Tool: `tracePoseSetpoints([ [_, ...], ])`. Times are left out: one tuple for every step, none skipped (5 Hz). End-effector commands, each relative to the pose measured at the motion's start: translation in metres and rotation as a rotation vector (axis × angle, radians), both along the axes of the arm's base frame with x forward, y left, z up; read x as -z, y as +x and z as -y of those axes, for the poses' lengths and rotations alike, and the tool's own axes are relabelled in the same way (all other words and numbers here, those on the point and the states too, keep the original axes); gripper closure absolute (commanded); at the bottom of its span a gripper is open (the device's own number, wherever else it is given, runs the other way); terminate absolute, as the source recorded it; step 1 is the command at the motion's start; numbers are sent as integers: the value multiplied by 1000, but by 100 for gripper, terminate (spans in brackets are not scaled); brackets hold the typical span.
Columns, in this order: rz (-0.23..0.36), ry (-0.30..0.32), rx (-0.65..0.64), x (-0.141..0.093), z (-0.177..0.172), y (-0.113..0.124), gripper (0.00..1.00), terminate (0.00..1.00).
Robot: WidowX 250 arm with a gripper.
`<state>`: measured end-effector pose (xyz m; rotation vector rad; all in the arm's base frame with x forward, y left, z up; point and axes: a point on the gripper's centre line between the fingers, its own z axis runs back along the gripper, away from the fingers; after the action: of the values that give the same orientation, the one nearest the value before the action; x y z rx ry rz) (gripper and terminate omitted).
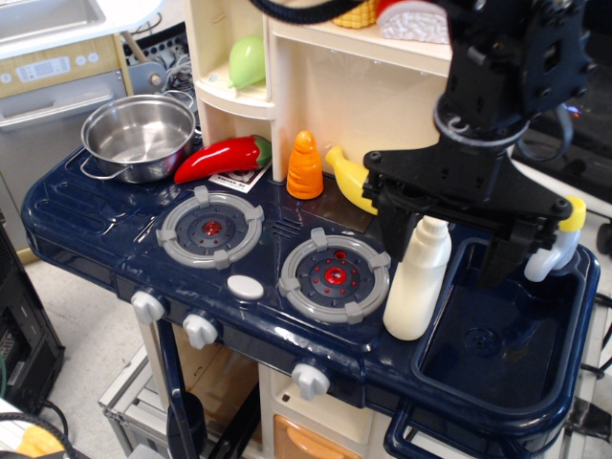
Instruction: Put detergent in sink
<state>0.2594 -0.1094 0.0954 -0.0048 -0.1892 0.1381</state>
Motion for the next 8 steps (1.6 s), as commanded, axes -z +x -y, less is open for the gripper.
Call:
tracePoseSetpoints([
  [57, 41, -44, 11, -6, 12, 0, 0],
  [159, 87, -65, 24, -8, 12, 100, 0],
  [209, 77, -98, 26, -7, 12, 100, 0],
  [223, -21, -56, 16, 1, 9, 100, 0],
  [191, -70, -34, -5, 18, 8, 100, 0],
  [187, -112, -5, 1, 33, 14, 100, 0],
  [189, -184, 1, 16, 41, 21, 100, 0],
  [199, -216, 28, 25, 45, 24, 100, 0],
])
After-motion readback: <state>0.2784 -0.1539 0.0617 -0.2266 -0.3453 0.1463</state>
